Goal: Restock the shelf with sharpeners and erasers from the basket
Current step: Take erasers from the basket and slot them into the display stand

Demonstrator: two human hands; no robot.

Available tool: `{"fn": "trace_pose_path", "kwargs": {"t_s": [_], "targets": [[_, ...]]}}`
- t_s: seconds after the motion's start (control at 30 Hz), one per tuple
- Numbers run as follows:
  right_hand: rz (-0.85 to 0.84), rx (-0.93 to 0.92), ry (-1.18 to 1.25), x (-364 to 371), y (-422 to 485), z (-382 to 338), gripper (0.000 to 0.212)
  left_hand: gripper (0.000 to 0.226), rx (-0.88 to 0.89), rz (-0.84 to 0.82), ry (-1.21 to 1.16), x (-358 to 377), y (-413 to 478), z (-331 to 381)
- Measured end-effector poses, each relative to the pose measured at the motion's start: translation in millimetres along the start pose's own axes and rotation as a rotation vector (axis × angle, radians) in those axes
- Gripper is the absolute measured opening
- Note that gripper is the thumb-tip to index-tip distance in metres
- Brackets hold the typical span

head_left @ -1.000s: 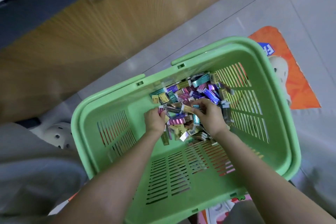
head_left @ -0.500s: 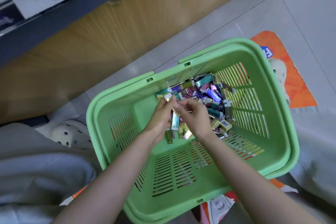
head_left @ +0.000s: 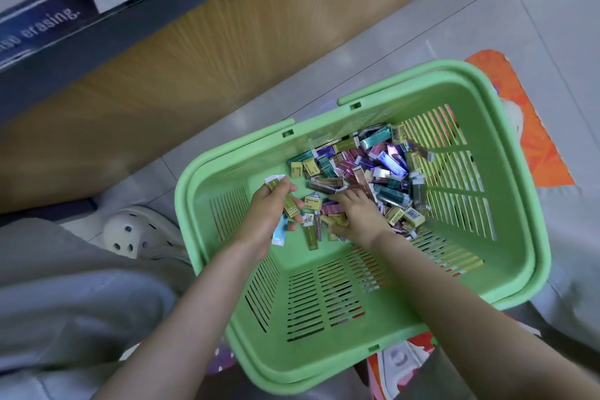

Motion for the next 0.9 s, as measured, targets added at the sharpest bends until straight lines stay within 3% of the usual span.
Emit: {"fn": "trace_pose_path", "kwargs": {"t_s": [0.1, 0.23, 0.63, 0.9], "targets": [[-0.005, 0.051, -0.147, 7.2, 8.0, 1.6, 0.080, 0.023, -0.017, 0.031, -0.024, -6.1, -0.2, -0.8], [0.007, 0.091, -0.255, 13.8, 14.4, 2.4, 0.072, 0.024, -0.026, 0.024, -0.026, -6.1, 0.2, -2.1], [-0.054, 0.066, -0.061, 1.3, 19.3, 8.2, 0.051, 0.025, -0.041, 0.035, -0.024, -3.0, 2.2, -8.9], [0.022, 0.151, 0.348, -35.3, 2.6, 26.4, 0.045, 0.024, -0.093, 0.047, 0.001, 5.2, 2.6, -25.2]]}}
Point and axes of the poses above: each hand's wrist, its own y-axis towards the middle knuckle, its own x-axis out of the palm, z = x × y, the point moved 10 cm from there along y, towards the middle knuckle, and after that the axes turned 10 degrees about -y, right-handed, at the moved point
